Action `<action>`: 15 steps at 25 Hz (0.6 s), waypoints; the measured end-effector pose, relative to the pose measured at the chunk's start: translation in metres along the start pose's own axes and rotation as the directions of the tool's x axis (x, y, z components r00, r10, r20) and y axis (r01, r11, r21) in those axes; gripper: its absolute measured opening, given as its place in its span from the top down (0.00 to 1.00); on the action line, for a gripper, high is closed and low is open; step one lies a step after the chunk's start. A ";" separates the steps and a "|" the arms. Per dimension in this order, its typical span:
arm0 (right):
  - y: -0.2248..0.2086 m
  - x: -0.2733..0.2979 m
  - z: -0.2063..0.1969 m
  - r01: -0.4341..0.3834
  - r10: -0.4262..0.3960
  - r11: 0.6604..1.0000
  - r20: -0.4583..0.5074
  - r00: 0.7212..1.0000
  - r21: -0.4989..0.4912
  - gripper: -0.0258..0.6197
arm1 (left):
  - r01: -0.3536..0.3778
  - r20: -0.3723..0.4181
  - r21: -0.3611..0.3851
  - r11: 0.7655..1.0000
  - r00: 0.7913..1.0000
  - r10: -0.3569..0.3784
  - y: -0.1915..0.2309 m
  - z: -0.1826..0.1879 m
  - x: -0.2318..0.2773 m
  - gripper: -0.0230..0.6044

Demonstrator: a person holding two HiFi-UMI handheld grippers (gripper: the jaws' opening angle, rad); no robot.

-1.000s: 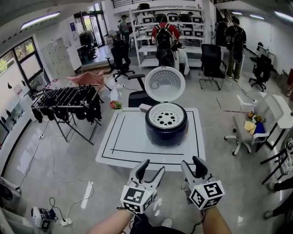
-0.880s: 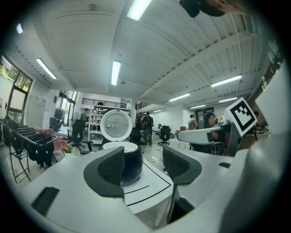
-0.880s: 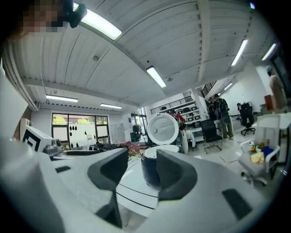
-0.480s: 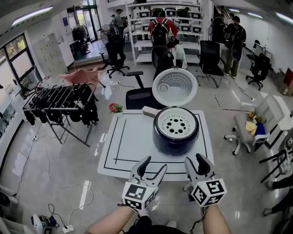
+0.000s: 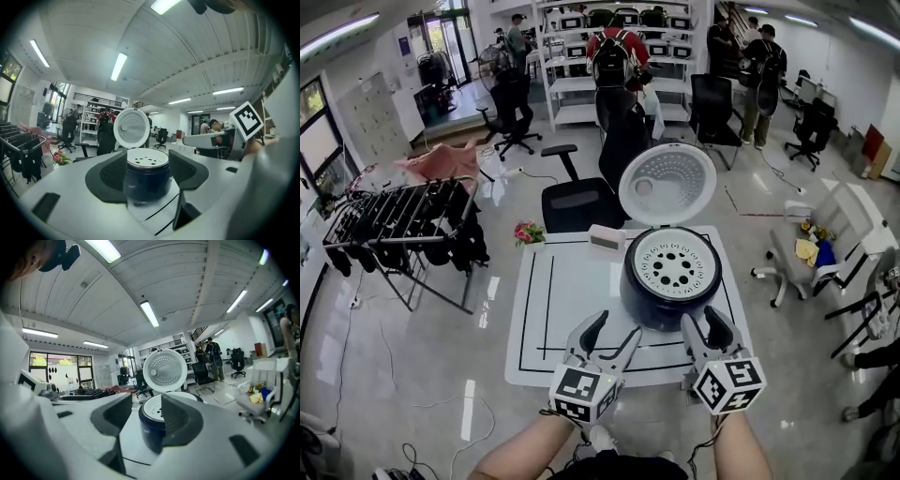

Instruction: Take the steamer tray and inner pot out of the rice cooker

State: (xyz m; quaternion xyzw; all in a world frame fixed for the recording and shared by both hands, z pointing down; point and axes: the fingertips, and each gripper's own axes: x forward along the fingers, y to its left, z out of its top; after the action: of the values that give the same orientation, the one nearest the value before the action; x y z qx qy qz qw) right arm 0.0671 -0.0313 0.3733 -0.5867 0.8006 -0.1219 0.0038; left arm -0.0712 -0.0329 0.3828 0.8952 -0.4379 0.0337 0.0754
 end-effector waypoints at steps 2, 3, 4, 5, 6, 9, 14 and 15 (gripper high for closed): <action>0.001 0.009 0.000 0.024 -0.024 1.000 0.004 1.000 0.007 0.68 | 0.018 -0.002 0.001 1.000 1.000 -0.018 0.010 0.001 0.004 0.54; 0.002 0.012 0.001 0.036 -0.036 0.999 0.006 0.999 0.010 0.68 | 0.027 -0.004 0.000 1.000 1.000 -0.027 0.014 0.002 0.006 0.54; 0.002 0.015 0.003 0.048 -0.048 0.999 0.008 0.999 0.012 0.68 | 0.034 -0.006 -0.002 0.999 0.999 -0.034 0.018 0.003 0.008 0.54; 0.002 0.016 0.004 0.059 -0.059 0.998 0.008 0.998 0.013 0.68 | 0.039 -0.009 -0.005 0.999 0.999 -0.039 0.021 0.004 0.009 0.54; 0.002 0.018 0.005 0.070 -0.070 0.997 0.008 0.998 0.012 0.68 | 0.041 -0.010 -0.010 0.999 0.999 -0.041 0.024 0.006 0.009 0.54; 0.001 0.023 0.006 0.096 -0.096 0.995 0.001 0.995 0.008 0.68 | 0.046 -0.012 -0.029 0.999 0.999 -0.046 0.033 0.008 0.012 0.54; -0.010 0.034 0.008 0.127 -0.127 0.992 -0.007 0.992 0.003 0.68 | 0.045 -0.010 -0.056 0.997 0.999 -0.045 0.043 0.012 0.025 0.54; -0.014 0.037 0.009 0.133 -0.133 0.991 -0.008 0.991 -0.001 0.68 | 0.045 -0.014 -0.058 0.997 0.999 -0.046 0.044 0.012 0.028 0.54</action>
State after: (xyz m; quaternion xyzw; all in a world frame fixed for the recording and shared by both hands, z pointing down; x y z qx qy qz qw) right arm 0.0699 -0.0715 0.3721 -0.6382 0.7598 -0.1241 -0.0079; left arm -0.0886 -0.0830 0.3791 0.9022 -0.4174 0.0263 0.1052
